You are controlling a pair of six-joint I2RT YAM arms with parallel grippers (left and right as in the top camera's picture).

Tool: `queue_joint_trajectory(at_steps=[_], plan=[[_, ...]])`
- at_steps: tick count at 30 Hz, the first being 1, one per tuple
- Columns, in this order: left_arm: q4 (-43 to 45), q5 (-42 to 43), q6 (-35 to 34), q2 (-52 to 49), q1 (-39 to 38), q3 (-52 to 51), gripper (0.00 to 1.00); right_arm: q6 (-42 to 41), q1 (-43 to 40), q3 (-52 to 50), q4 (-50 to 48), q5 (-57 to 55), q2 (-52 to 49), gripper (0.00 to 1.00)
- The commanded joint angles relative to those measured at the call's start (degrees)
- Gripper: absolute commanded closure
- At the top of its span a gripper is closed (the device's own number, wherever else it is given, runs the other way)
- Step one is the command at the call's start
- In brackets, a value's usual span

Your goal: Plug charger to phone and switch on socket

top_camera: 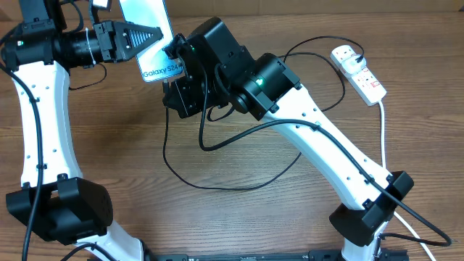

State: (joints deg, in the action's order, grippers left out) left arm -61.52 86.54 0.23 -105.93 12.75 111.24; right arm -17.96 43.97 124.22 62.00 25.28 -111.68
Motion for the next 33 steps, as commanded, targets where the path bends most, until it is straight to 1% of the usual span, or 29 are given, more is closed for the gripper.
queue_joint_trajectory(at_steps=[1,28,33], plan=[[0.3,3.0,1.6,0.2,-0.5,0.6,0.96,0.4,-0.2,0.5,-0.8,0.5,2.3,0.96],[0.0,3.5,4.3,0.2,-1.6,0.6,0.96,0.5,-0.2,0.5,-0.7,0.5,2.3,0.96],[0.0,4.2,4.5,0.2,-2.0,0.6,0.96,2.0,-0.3,0.5,-0.2,1.0,2.3,0.96]])
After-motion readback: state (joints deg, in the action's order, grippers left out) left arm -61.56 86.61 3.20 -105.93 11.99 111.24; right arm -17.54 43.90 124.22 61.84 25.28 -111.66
